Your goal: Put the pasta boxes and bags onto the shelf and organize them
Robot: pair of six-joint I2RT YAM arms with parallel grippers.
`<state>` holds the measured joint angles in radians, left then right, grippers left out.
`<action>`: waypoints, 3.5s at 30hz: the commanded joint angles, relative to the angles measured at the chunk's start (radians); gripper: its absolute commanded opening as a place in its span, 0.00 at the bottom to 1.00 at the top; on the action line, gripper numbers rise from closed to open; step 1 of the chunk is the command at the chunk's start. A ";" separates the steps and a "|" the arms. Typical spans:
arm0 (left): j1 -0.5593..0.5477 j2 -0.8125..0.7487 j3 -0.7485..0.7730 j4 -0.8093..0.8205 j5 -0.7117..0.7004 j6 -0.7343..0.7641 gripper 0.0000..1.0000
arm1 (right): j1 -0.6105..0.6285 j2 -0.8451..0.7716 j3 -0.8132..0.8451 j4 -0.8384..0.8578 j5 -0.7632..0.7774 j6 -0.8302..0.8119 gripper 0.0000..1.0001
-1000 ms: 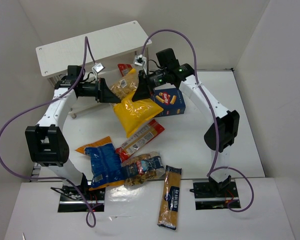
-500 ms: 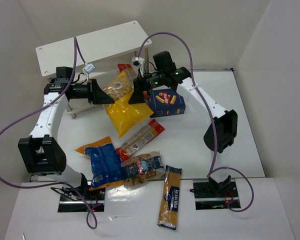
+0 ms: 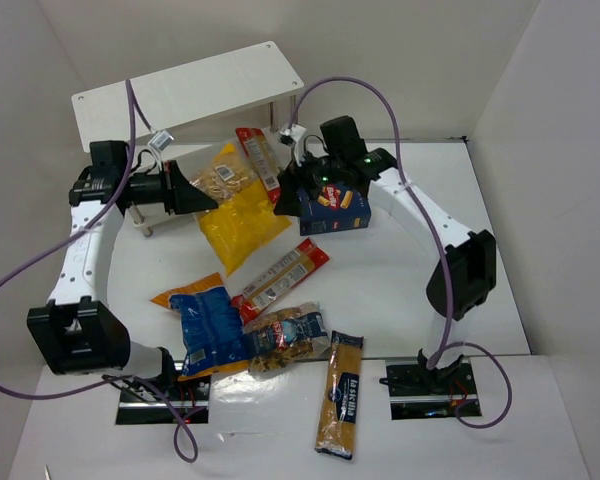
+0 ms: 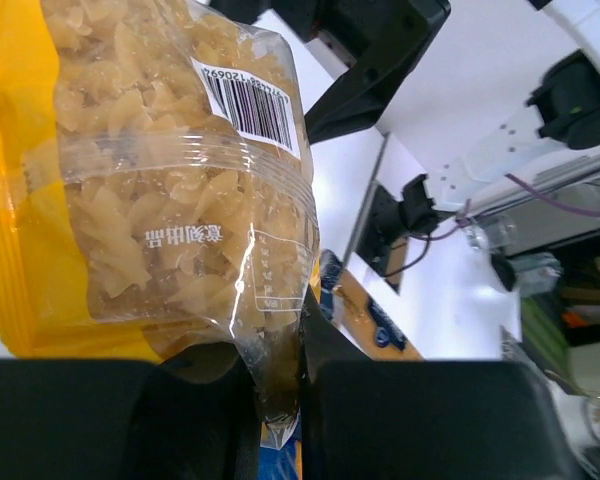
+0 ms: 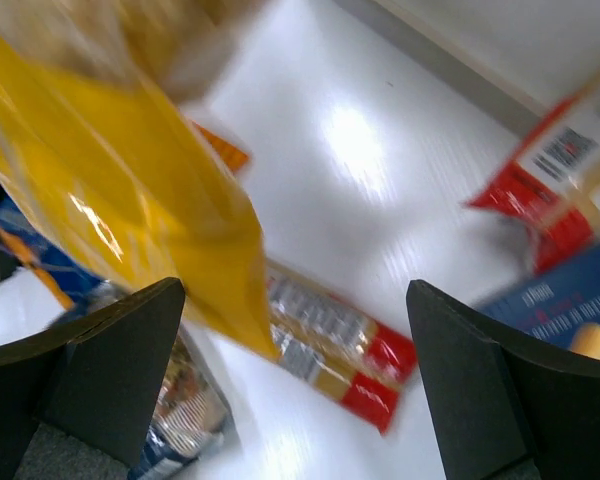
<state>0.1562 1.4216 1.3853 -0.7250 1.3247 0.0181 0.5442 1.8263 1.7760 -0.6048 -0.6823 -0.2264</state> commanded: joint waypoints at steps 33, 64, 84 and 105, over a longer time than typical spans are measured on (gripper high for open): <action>0.120 -0.230 0.462 0.312 -0.685 -0.273 0.00 | -0.219 -0.404 -0.589 0.048 0.376 -0.152 1.00; 0.189 0.158 0.733 0.329 -0.788 -0.135 0.00 | -0.359 -0.348 -0.701 0.096 0.228 -0.152 1.00; 0.189 0.263 0.643 0.388 -1.047 -0.006 0.15 | -0.397 -0.329 -0.710 0.086 0.190 -0.171 1.00; 0.158 0.321 0.704 0.420 -1.142 0.043 1.00 | -0.397 -0.329 -0.710 0.068 0.172 -0.180 1.00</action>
<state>0.3244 1.7500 2.0399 -0.3367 0.1959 0.0532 0.1543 1.4963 1.0706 -0.5507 -0.4870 -0.3916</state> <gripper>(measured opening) 0.977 0.999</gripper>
